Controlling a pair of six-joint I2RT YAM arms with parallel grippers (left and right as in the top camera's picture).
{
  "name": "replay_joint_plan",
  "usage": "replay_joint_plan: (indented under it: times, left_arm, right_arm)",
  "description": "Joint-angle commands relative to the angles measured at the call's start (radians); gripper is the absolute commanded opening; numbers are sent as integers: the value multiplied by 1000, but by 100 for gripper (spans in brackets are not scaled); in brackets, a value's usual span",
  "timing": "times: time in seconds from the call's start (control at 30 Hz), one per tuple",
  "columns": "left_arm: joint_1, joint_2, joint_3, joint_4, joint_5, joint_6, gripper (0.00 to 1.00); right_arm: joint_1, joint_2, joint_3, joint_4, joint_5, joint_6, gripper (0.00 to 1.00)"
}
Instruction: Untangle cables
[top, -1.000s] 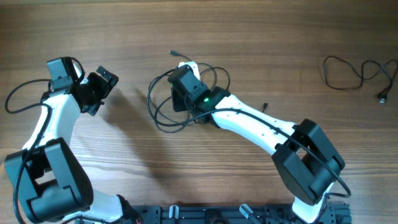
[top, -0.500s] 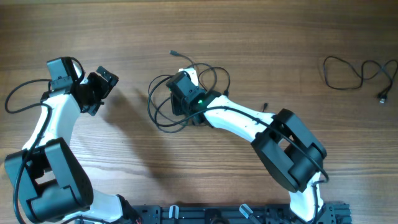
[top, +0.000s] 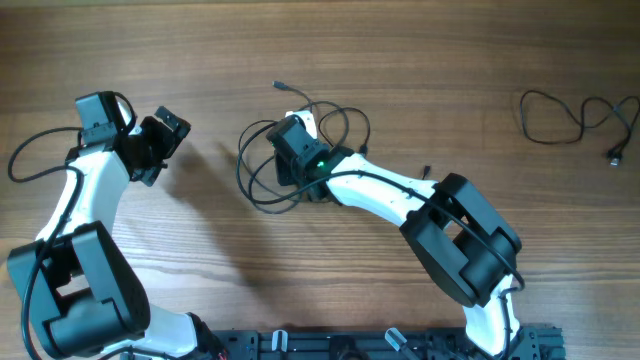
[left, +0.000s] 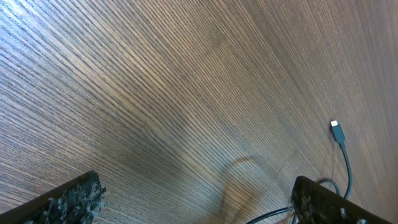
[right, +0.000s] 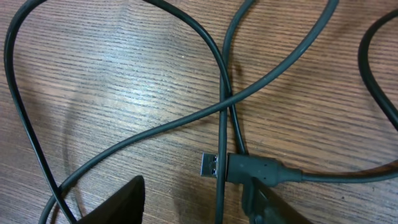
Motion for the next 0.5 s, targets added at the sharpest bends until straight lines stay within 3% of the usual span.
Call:
replay_joint_plan:
  times: [0.0, 0.2, 0.33, 0.47]
  left_arm:
    - [-3, 5, -8, 3, -2, -6, 99]
    - [-3, 5, -7, 3, -2, -6, 100]
    - [-3, 5, -7, 3, -2, -7, 100]
    - [-3, 5, -8, 3, -2, -6, 100]
  right_arm:
    - [-4, 26, -8, 3, -9, -3, 48]
    - [-4, 26, -8, 3, -9, -3, 39]
    - [-4, 26, -8, 3, -8, -3, 27]
    - [-4, 26, -8, 3, -8, -3, 25]
